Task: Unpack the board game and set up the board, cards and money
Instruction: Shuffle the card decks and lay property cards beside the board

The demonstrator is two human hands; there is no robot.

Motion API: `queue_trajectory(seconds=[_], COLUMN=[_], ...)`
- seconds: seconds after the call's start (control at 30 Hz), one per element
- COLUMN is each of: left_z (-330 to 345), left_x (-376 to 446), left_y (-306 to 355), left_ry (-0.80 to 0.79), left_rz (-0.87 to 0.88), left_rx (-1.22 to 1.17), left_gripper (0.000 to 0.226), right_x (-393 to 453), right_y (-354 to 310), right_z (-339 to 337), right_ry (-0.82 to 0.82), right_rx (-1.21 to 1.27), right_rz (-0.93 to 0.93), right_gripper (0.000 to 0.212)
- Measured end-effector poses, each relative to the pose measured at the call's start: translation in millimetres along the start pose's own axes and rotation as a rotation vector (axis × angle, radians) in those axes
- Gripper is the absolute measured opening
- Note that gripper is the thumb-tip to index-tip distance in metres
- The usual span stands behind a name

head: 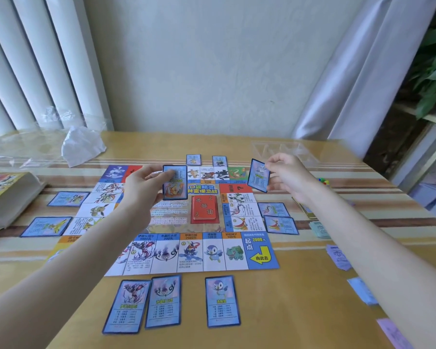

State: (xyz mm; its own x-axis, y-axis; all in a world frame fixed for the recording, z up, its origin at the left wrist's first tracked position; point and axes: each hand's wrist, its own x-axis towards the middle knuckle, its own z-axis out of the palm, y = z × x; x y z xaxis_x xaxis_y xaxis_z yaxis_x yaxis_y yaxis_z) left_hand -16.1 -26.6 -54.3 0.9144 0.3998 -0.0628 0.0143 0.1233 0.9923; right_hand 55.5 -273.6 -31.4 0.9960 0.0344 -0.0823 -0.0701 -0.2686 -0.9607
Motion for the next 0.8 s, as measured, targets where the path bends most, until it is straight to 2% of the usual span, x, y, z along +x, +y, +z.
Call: queue_trajectory(seconds=[0.07,0.23,0.57,0.8], left_z=[-3.6,-16.8,-51.0,-80.8], left_x=[-2.2,-10.9,-24.0,-24.7], left_y=[-4.1,-7.7,5.8,9.9], left_ry=[-0.029,-0.072,-0.045,0.071], left_rz=[-0.027,-0.045,0.000,0.019], left_rx=[0.006,0.036,0.005,0.030], left_gripper=[0.010,0.013,0.009,0.010], right_x=[-3.8,-17.1,-36.8,-53.7], right_y=[-0.4,-3.3,-3.1,-13.9], right_z=[5.1,17.7,52.3,78.4], right_ry=[-0.072,-0.254,-0.366,-0.401], right_rx=[-0.029,-0.091,-0.195,-0.191], right_rz=[0.016,0.004,-0.039,-0.074], right_gripper=[0.007,0.008,0.003,0.009])
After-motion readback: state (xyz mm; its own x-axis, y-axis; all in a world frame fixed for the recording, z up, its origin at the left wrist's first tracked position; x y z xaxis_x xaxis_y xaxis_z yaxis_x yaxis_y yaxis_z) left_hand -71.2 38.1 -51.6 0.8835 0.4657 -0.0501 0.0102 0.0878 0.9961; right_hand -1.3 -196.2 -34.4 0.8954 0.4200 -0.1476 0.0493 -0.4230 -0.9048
